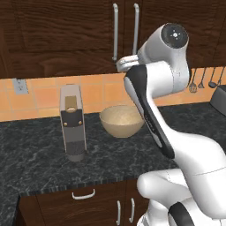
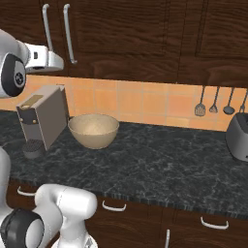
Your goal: Open the cabinet, pick up the bread from the cabinet and place it in the basket. Then move the basket to the dining counter.
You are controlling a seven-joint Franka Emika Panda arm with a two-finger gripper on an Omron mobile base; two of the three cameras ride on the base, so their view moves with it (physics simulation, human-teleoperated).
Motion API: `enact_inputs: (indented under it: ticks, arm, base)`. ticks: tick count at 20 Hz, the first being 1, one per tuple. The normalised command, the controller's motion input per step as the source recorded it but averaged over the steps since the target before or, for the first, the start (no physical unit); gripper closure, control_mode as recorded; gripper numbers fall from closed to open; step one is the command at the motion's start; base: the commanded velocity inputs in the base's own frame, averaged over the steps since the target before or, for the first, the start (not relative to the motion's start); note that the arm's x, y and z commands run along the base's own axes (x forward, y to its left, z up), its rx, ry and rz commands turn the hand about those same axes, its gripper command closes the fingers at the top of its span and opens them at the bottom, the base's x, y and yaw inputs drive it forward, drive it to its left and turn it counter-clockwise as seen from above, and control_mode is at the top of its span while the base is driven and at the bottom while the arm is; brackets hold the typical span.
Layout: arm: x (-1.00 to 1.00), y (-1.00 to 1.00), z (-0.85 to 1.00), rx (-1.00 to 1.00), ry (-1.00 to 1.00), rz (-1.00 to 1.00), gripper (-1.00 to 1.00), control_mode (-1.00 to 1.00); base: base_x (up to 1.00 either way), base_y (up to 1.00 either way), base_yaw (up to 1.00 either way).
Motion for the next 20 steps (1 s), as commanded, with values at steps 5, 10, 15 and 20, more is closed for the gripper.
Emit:
enact_inputs:
  ticks: [5,10,15,20]
  arm:
    - [0.08,0.03,0.39,0.01,-0.16,-0.08,-1.0,-1.0]
    - [0.47,-0.11,0.18,0.08,-0.16,-0.06,-1.0,-1.0]
    - [0.61,-0.46,0.04,0.14,-0.01,0.0,-1.0,-1.0]
    - [0.38,-0.28,0.2,0.18,0.03,0.0,-1.0,-1.0]
  base:
    - [0.0,0.0,0.0]
    - [0.0,0.0,0.0]
    - [0.0,0.0,0.0]
    - [0.0,0.0,0.0]
